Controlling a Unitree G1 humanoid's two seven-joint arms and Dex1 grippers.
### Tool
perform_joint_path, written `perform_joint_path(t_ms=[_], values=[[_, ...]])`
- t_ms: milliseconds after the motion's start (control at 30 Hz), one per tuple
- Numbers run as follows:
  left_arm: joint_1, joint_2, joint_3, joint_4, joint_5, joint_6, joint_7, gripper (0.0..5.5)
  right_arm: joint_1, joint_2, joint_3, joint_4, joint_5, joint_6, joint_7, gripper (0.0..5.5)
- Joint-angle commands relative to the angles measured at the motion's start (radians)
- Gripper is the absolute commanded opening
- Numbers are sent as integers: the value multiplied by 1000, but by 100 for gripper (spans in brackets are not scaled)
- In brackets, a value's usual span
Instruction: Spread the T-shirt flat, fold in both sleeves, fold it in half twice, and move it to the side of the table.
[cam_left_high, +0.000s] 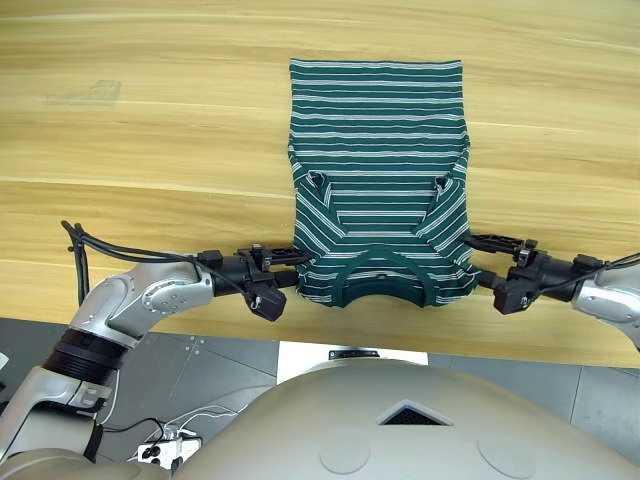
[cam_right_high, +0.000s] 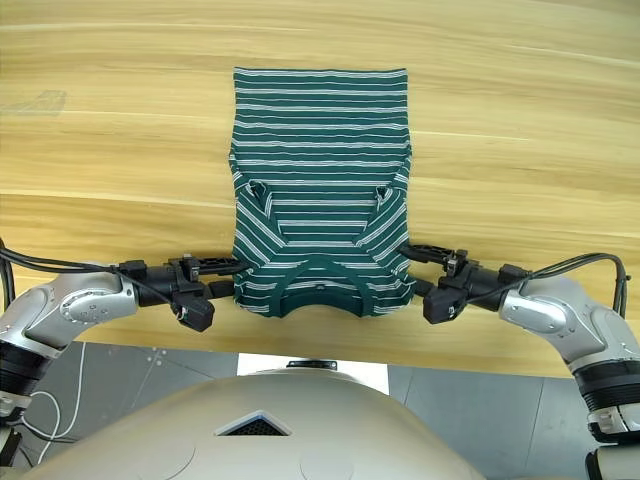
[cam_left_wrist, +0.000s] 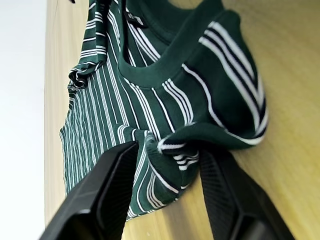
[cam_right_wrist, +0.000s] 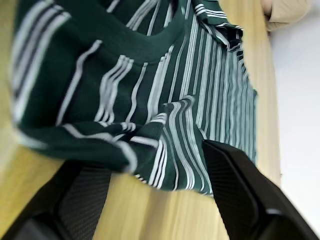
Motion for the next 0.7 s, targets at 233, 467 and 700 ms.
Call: perform_joint_path(t_ms=[233,467,700], values=[[24,-2,-72,78,89,21,-52,219,13,-37,7,-20,17,7,72,318],[-4,-13,-88,106,91,8,-52,219,57,-59,17,-64,19,1,95,318],[-54,-40,-116,149,100,-14,-48,219,-11,4,62,-16,-10,3,96,318]])
